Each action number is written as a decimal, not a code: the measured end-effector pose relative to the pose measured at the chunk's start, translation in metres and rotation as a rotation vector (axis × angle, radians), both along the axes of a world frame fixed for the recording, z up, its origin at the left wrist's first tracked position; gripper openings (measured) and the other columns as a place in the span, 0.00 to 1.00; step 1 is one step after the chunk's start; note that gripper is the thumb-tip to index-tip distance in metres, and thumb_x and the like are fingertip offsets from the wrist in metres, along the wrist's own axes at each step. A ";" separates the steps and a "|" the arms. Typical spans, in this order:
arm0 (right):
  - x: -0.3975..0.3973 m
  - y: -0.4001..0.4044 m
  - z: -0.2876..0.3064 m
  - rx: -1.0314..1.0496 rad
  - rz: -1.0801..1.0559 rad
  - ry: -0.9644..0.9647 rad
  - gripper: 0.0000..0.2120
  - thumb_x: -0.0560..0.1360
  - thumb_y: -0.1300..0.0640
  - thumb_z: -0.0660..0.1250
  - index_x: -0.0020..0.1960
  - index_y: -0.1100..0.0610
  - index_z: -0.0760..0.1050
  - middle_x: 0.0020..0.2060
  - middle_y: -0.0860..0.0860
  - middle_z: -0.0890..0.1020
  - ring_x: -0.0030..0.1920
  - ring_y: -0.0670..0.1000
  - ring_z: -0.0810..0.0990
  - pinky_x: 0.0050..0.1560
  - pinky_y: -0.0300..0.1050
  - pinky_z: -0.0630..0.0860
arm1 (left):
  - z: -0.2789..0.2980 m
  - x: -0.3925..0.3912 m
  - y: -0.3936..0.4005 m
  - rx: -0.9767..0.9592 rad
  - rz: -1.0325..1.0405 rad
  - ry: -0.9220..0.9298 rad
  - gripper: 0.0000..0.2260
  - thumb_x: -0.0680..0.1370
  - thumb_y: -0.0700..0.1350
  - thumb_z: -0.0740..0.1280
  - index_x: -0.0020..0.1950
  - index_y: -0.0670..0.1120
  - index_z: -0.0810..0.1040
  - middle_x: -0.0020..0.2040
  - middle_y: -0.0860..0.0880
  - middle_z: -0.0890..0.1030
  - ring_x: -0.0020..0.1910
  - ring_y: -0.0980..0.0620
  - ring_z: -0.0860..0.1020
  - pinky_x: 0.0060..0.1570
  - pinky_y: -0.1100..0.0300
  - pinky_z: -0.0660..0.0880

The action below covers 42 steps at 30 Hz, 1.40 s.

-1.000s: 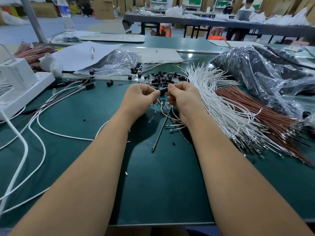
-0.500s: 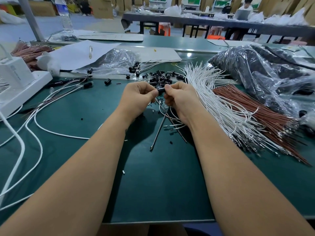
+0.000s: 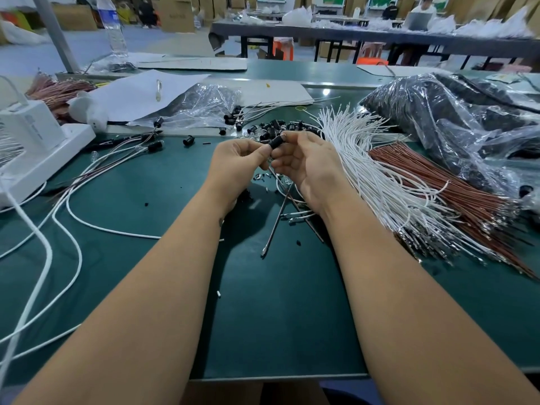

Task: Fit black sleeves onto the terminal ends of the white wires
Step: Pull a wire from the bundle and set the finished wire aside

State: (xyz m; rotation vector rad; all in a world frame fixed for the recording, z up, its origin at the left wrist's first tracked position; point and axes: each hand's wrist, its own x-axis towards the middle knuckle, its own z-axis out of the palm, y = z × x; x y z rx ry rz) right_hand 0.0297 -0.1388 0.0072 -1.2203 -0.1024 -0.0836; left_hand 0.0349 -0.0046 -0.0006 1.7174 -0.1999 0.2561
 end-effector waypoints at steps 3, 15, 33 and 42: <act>-0.001 0.002 -0.001 -0.086 -0.037 -0.031 0.06 0.81 0.64 0.58 0.52 0.60 0.73 0.32 0.53 0.81 0.31 0.50 0.79 0.35 0.42 0.78 | 0.001 0.001 0.001 -0.021 -0.009 0.016 0.07 0.78 0.42 0.68 0.39 0.45 0.80 0.27 0.53 0.76 0.24 0.63 0.69 0.27 0.73 0.65; -0.003 0.004 -0.001 -0.323 -0.267 -0.201 0.08 0.78 0.67 0.64 0.46 0.55 0.72 0.36 0.56 0.81 0.33 0.48 0.81 0.38 0.42 0.79 | 0.007 0.001 0.001 0.217 0.027 -0.068 0.06 0.79 0.43 0.66 0.46 0.44 0.82 0.32 0.49 0.80 0.26 0.60 0.70 0.28 0.71 0.67; -0.009 0.003 0.007 -0.453 -0.371 -0.075 0.08 0.78 0.65 0.62 0.45 0.54 0.74 0.35 0.53 0.79 0.30 0.46 0.76 0.38 0.44 0.77 | 0.009 0.003 0.086 0.794 1.010 0.211 0.25 0.71 0.37 0.63 0.69 0.40 0.67 0.72 0.39 0.60 0.71 0.38 0.57 0.67 0.38 0.53; -0.005 -0.001 0.007 -1.068 -0.565 -0.257 0.07 0.77 0.64 0.60 0.50 0.54 0.75 0.41 0.49 0.79 0.40 0.49 0.75 0.37 0.42 0.69 | 0.008 0.007 0.018 0.977 0.440 -0.034 0.23 0.75 0.44 0.61 0.72 0.47 0.67 0.75 0.44 0.60 0.75 0.44 0.51 0.70 0.42 0.52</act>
